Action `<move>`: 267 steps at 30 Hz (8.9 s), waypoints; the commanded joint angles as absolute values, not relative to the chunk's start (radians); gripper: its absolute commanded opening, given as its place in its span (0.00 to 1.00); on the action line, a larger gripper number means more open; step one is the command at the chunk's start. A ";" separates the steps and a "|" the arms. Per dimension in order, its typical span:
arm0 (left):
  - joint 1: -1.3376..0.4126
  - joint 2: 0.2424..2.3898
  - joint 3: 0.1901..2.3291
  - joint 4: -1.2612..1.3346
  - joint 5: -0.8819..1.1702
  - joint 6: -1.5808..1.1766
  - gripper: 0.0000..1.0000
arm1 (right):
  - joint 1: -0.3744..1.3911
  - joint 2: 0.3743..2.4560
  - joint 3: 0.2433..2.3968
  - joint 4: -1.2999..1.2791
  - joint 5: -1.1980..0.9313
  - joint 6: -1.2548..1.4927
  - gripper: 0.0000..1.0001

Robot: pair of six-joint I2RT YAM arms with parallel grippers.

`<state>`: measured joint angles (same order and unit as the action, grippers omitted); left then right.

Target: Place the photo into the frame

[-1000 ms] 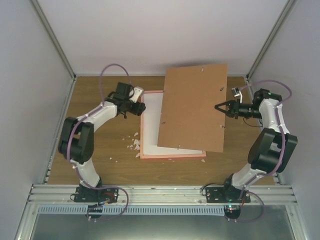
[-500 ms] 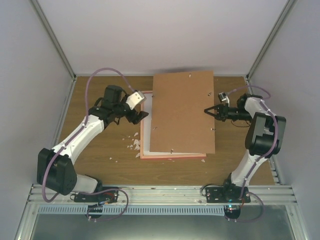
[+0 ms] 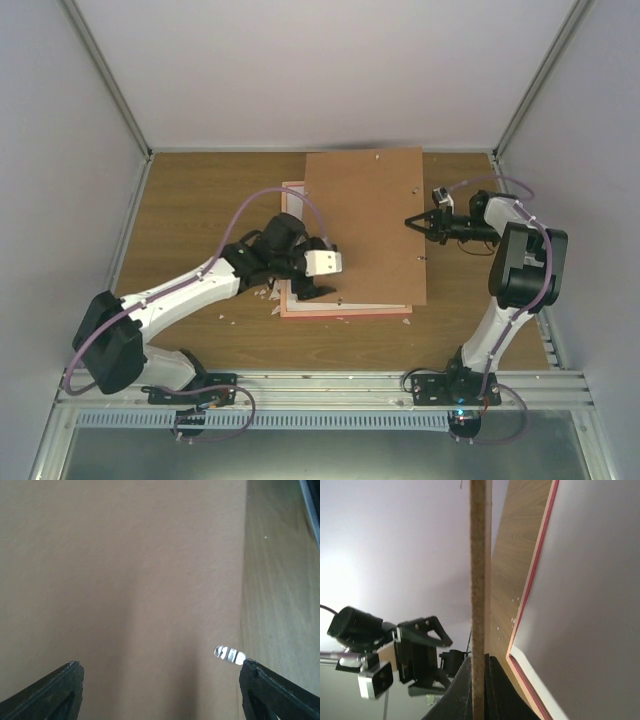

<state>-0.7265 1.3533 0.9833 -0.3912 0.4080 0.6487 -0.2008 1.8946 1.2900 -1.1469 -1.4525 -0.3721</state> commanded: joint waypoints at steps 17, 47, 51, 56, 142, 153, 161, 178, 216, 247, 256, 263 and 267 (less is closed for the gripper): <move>-0.891 1.453 0.973 -0.242 0.228 0.735 0.85 | -0.182 1.861 1.236 -0.991 -1.551 -0.200 0.01; -0.850 1.440 0.897 -0.295 0.150 0.804 0.86 | -0.169 1.855 1.223 -0.985 -1.534 -0.201 0.01; -0.792 1.433 0.901 -0.310 0.149 0.832 0.86 | -0.169 1.859 1.228 -0.996 -1.533 -0.212 0.01; -0.742 1.409 0.986 -0.341 0.279 0.839 0.85 | -0.161 1.865 1.232 -0.989 -1.530 -0.198 0.01; -0.188 1.657 1.333 -0.409 0.764 0.340 0.67 | -0.091 1.861 1.214 -0.940 -1.505 -0.191 0.01; -0.139 1.698 1.253 -0.362 0.610 0.258 0.65 | -0.093 1.935 1.268 -0.899 -1.444 -0.126 0.01; -0.141 1.725 1.223 -0.340 0.592 0.249 0.63 | -0.094 1.937 1.293 -0.890 -1.431 -0.084 0.01; -0.240 1.855 1.340 -0.324 0.455 0.291 0.60 | -0.118 1.918 1.318 -0.950 -1.378 -0.086 0.01; -0.197 2.022 1.297 -0.351 0.331 0.262 0.31 | -0.041 2.213 1.530 -1.042 -1.337 -0.110 0.01; -0.241 2.040 1.293 -0.349 0.347 0.249 0.25 | 0.000 2.087 1.409 -0.778 -1.067 0.054 0.36; -0.240 2.033 1.293 -0.349 0.342 0.249 0.25 | 0.000 2.008 1.419 -0.831 -0.896 0.026 0.64; -0.238 2.028 1.291 -0.348 0.342 0.247 0.25 | -0.002 1.983 1.435 -0.856 -0.788 0.006 0.65; -0.236 2.032 1.296 -0.350 0.349 0.246 0.25 | 0.000 2.008 1.426 -0.840 -0.791 0.026 0.58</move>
